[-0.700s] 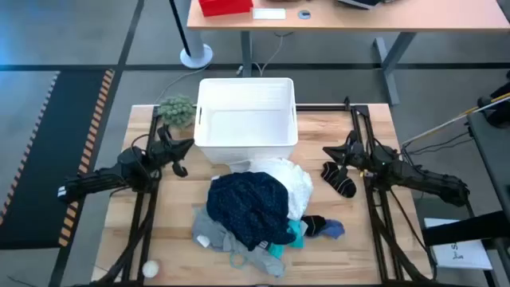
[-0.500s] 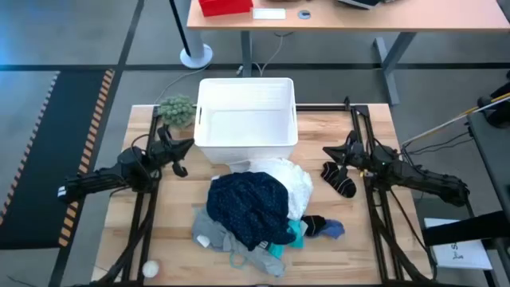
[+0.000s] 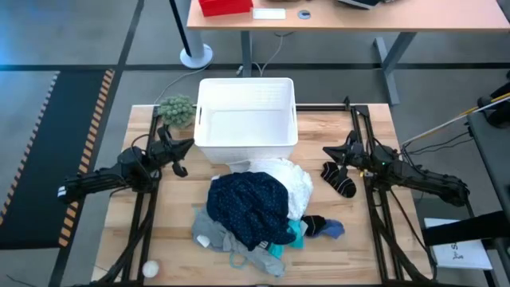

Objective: Sort clothes

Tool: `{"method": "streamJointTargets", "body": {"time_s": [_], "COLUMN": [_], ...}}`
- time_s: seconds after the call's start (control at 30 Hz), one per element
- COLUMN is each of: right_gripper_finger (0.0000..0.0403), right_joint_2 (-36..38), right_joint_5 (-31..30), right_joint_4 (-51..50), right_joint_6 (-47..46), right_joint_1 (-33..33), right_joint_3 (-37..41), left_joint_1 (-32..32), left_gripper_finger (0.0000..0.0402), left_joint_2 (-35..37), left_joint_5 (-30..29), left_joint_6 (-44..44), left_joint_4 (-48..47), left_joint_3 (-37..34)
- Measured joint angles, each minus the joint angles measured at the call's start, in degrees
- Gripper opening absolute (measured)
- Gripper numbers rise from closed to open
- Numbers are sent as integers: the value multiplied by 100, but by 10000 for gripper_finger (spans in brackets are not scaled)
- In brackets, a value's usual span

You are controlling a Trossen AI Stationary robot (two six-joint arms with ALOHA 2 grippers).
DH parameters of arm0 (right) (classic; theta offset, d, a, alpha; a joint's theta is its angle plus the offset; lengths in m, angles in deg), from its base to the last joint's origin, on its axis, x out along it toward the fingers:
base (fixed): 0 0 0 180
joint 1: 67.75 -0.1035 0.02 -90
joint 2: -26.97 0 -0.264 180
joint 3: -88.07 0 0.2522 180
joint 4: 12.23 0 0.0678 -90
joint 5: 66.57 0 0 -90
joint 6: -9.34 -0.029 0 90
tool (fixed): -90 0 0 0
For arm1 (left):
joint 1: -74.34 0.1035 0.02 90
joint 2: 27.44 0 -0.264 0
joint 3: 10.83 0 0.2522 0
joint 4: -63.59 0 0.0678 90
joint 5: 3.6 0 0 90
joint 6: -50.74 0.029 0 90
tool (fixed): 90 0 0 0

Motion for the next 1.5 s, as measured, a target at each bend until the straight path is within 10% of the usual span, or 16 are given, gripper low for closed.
{"method": "streamJointTargets", "body": {"time_s": [1.5], "right_gripper_finger": [0], "right_joint_2": [1], "right_joint_5": [2], "right_joint_4": [13], "right_joint_6": [-2], "right_joint_1": [-1], "right_joint_3": [1], "left_joint_1": [57], "left_gripper_finger": [8], "left_joint_2": [-83], "left_joint_5": [72], "left_joint_6": [223], "left_joint_4": [1847], "left_joint_3": [-1]}}
